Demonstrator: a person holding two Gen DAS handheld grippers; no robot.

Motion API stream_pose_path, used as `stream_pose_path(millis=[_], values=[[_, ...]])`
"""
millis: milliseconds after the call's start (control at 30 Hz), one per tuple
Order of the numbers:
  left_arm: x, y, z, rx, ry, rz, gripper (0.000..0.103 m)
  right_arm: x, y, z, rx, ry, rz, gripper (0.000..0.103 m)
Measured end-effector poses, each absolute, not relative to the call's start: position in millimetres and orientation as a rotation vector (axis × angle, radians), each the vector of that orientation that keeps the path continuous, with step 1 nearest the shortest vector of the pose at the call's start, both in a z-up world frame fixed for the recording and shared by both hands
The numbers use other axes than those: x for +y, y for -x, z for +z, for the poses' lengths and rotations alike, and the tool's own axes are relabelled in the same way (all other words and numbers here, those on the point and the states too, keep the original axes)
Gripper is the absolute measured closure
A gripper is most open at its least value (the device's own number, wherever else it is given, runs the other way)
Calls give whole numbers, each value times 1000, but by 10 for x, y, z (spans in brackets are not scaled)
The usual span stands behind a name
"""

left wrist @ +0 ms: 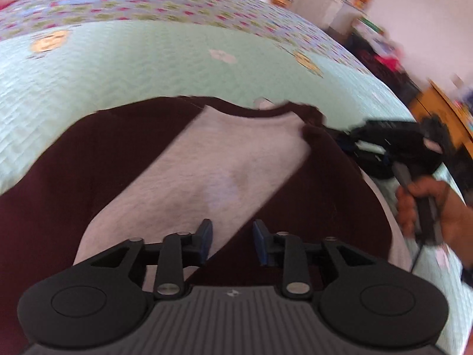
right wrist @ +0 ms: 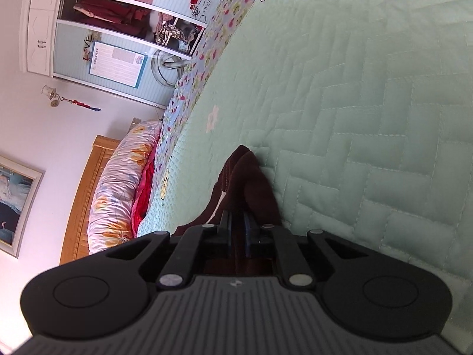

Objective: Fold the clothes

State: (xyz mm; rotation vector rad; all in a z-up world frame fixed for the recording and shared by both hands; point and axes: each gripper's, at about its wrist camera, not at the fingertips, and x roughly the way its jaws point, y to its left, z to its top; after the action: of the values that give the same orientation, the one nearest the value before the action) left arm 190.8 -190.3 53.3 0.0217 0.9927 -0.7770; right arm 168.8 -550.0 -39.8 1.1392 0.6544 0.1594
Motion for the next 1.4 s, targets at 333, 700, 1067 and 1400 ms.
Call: stream_pose_path(millis=[333, 700, 1067, 1400], values=[[-1996, -1951, 558, 1053, -217, -1012, 96, -5520, -1670, -397, 665, -1104, 159, 101], [-1391, -1800, 584, 1117, -6, -905, 100, -5443, -1652, -383, 641, -1040, 151, 101], [-1389, -1764, 516, 1105, 64, -841, 96, -5389, -1678, -292, 663, -961, 144, 101], [-1049, -1269, 695, 953, 228, -720, 86, -5123, -1019, 174, 503, -1030, 200, 67]])
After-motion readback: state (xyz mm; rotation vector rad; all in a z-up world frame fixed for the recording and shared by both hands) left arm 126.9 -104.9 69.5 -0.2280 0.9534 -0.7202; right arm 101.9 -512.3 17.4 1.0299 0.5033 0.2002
